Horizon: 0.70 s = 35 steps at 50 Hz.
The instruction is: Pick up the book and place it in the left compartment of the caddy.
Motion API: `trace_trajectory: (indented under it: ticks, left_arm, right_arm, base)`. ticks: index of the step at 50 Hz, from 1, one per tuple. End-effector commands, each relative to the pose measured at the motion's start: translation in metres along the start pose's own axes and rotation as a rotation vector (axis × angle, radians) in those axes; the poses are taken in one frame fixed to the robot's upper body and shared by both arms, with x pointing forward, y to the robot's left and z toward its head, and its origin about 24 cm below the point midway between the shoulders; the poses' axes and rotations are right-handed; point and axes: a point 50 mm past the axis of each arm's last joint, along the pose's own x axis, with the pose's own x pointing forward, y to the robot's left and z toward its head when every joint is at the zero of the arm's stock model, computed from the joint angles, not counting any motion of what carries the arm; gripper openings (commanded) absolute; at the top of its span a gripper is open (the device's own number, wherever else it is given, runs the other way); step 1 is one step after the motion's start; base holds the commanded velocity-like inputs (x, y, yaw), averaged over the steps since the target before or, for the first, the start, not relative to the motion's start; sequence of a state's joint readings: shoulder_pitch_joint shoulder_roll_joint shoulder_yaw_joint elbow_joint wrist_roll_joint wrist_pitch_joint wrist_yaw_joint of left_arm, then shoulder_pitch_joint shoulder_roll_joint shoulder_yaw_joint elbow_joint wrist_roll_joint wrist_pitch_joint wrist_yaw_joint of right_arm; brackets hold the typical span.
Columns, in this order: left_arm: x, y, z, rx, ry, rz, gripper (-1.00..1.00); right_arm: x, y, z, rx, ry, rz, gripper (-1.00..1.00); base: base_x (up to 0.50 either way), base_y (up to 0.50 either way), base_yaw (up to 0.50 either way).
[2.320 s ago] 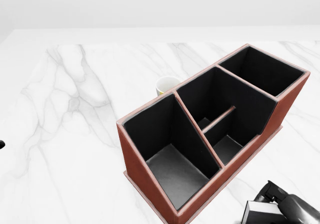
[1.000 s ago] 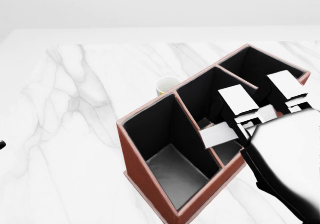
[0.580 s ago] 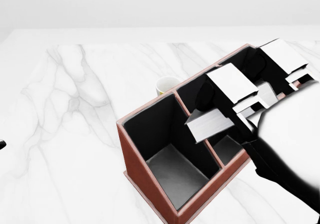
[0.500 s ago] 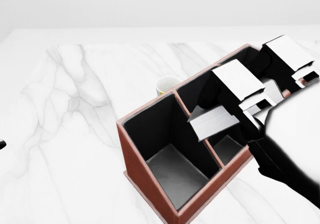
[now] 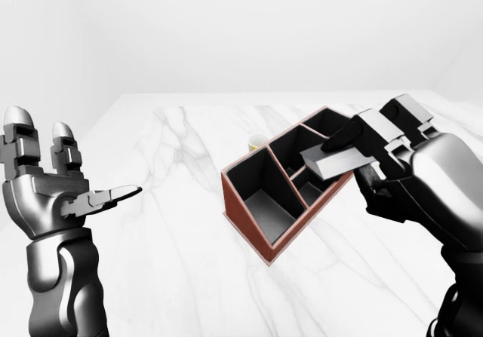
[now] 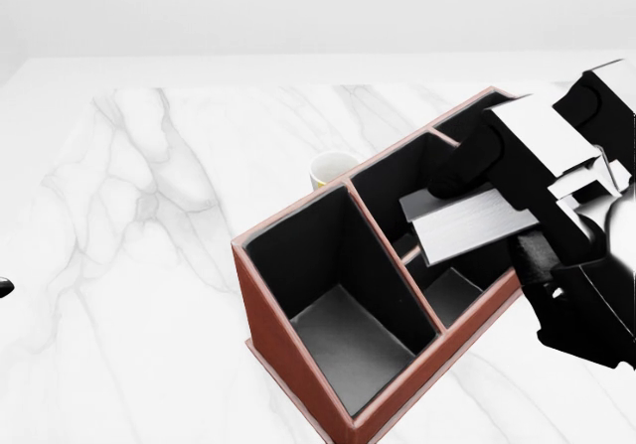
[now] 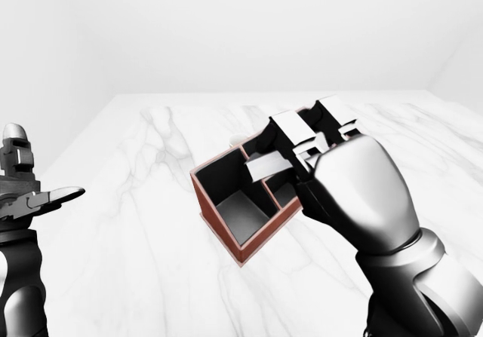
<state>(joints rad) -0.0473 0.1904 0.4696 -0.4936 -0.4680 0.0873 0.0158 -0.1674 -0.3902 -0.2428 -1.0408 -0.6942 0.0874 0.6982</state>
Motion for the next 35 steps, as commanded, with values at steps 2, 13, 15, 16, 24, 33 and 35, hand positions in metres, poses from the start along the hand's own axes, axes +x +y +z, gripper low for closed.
trace_trajectory:
  ticks: [2, 13, 15, 16, 24, 33, 35]
  left_arm:
    - [0.000, 0.000, 0.000, 0.002, 0.002, -0.001, 1.00]
    - [0.000, 0.000, 0.001, 0.000, -0.004, 0.001, 1.00]
    - [0.000, 0.000, 0.000, 0.000, -0.001, 0.001, 1.00]
    - [0.000, 0.000, 0.000, 0.001, 0.001, 0.001, 1.00]
    - [0.001, 0.000, 0.000, -0.001, 0.000, 0.002, 1.00]
    - [0.001, 0.000, 0.000, 0.001, -0.001, 0.002, 1.00]
    - [0.001, 0.000, 0.000, 0.000, 0.000, 0.002, 1.00]
  right_arm:
    - [-0.005, -0.009, -0.006, 0.048, 0.020, -0.073, -1.00]
    - [-0.005, -0.005, -0.005, 0.083, 0.020, -0.065, -1.00]
    - [-0.005, -0.003, -0.004, 0.094, 0.020, -0.063, -1.00]
    - [-0.005, -0.002, -0.004, 0.099, 0.019, -0.060, -1.00]
    - [-0.005, 0.003, 0.001, 0.247, -0.074, -0.043, -1.00]
    - [-0.008, 0.006, 0.003, 0.463, -0.203, -0.017, -1.00]
    - [-0.008, 0.008, 0.001, 0.501, -0.205, -0.016, -1.00]
  base:
    - [0.00, 0.00, 0.00]
    - [0.00, 0.00, 0.00]
    - [0.00, 0.00, 0.00]
    - [0.00, 0.00, 0.00]
    - [0.00, 0.00, 0.00]
    - [0.00, 0.00, 0.00]
    - [0.00, 0.00, 0.00]
